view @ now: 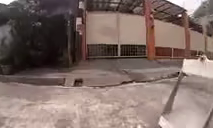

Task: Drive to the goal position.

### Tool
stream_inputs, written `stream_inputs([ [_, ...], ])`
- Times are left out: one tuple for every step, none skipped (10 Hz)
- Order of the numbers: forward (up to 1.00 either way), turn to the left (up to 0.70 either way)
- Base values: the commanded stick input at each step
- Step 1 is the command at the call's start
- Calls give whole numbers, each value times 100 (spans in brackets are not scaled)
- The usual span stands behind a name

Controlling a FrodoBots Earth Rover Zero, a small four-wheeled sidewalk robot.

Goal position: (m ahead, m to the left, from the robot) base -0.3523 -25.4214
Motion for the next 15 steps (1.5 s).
stream_inputs([
  [0,-93],
  [0,-93],
  [0,-93],
  [0,-93],
  [0,-93],
  [0,-93],
  [0,-93],
  [0,-93],
  [0,-93],
  [0,-93],
  [0,-93],
  [0,-93],
  [0,-85],
  [0,-37],
  [0,0],
])
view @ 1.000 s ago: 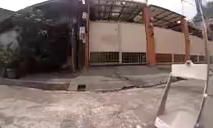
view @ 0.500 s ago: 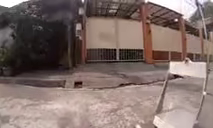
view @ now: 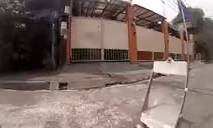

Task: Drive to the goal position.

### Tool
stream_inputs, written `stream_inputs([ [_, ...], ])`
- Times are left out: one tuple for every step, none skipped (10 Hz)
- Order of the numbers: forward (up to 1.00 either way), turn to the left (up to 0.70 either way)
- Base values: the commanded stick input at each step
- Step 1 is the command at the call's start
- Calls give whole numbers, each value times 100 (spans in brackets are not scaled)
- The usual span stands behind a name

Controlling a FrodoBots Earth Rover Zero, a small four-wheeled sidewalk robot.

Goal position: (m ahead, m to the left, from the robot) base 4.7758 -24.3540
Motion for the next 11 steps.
stream_inputs([
  [0,0],
  [0,0],
  [0,0],
  [0,0],
  [0,0],
  [0,0],
  [0,0],
  [0,0],
  [-18,0],
  [-70,0],
  [-100,0],
])
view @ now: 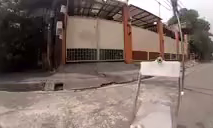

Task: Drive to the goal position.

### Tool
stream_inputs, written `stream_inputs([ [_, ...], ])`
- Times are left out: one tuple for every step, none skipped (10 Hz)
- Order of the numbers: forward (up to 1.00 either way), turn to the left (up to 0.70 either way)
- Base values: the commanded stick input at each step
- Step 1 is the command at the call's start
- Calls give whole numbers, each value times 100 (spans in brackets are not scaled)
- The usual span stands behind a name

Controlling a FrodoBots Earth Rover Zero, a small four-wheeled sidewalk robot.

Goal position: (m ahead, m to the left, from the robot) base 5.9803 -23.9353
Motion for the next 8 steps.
stream_inputs([
  [-100,0],
  [-100,0],
  [-98,0],
  [-92,0],
  [-46,0],
  [0,0],
  [0,-12],
  [0,-96],
])
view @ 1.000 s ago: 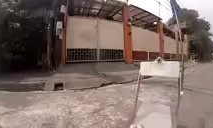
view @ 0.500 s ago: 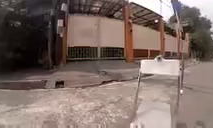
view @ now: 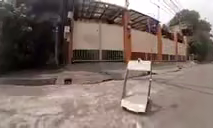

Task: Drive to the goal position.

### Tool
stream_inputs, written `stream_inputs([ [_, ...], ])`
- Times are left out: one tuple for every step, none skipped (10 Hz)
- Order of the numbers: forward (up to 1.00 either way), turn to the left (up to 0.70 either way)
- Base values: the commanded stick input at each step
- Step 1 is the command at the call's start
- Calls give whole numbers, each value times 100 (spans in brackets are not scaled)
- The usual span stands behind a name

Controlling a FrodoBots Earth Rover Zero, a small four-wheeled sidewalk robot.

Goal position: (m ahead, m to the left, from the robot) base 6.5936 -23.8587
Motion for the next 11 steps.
stream_inputs([
  [0,-96],
  [0,-96],
  [0,-96],
  [0,-96],
  [0,-96],
  [0,-96],
  [0,-96],
  [0,-96],
  [0,-96],
  [0,-96],
  [0,-96],
])
